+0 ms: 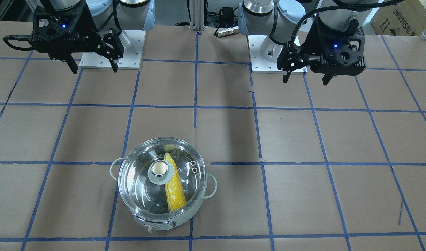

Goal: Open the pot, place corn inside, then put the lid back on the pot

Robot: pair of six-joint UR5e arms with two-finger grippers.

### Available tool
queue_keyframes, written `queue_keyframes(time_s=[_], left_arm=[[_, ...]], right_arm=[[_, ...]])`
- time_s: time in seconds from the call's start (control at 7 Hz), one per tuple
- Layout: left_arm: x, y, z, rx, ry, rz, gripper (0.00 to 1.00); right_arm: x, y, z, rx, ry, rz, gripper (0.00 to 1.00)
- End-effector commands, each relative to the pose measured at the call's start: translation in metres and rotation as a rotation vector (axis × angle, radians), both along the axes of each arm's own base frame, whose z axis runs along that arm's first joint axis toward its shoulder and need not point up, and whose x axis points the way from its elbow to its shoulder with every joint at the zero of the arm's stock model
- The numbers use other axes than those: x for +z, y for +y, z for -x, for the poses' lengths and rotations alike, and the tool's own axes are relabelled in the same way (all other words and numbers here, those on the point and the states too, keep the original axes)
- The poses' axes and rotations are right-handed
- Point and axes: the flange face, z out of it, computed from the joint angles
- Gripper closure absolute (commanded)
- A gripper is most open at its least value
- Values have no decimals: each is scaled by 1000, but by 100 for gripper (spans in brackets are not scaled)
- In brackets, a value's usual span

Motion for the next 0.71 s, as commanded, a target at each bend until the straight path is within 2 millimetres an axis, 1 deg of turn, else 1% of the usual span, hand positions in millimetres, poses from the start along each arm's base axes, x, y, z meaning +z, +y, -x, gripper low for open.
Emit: queue_keyframes(time_s=[0.0,0.57], left_arm=[[0,0,0,7,-1,3,0],[1,0,0,10,-3,3,0]], right_arm=[[0,2,0,-1,3,5,0],[1,-1,0,-3,3,6,0]])
